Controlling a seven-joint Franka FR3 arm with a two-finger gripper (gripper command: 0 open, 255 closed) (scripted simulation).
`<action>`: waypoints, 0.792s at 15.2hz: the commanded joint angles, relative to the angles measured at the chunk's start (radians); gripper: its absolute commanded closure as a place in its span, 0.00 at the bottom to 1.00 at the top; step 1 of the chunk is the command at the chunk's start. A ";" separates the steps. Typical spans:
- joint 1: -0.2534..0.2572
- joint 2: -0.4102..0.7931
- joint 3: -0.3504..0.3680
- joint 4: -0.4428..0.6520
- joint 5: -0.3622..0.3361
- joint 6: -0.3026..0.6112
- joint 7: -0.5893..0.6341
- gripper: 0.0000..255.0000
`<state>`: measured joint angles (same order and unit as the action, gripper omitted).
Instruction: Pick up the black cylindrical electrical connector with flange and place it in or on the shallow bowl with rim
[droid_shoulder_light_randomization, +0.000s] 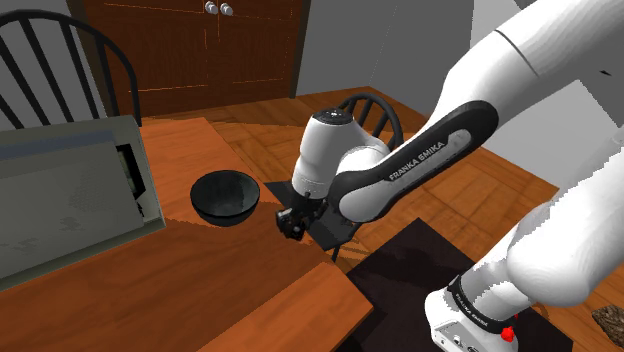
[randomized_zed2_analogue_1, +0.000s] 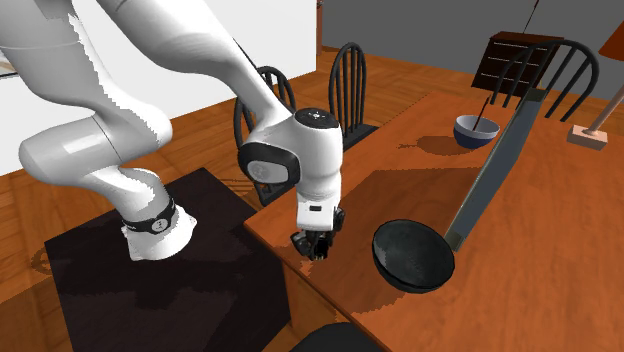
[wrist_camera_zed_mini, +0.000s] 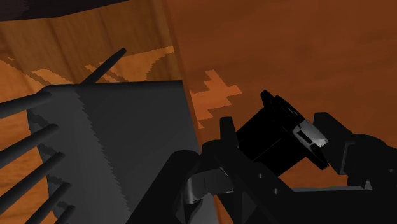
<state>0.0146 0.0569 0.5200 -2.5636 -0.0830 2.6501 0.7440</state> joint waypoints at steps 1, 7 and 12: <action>-0.002 -0.029 0.006 0.004 0.033 -0.029 -0.024 1.00; 0.004 -0.117 0.010 0.017 0.117 -0.118 -0.085 1.00; 0.012 -0.183 0.002 0.036 0.165 -0.195 -0.121 1.00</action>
<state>0.0252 -0.1119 0.5244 -2.5309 0.0719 2.4711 0.6309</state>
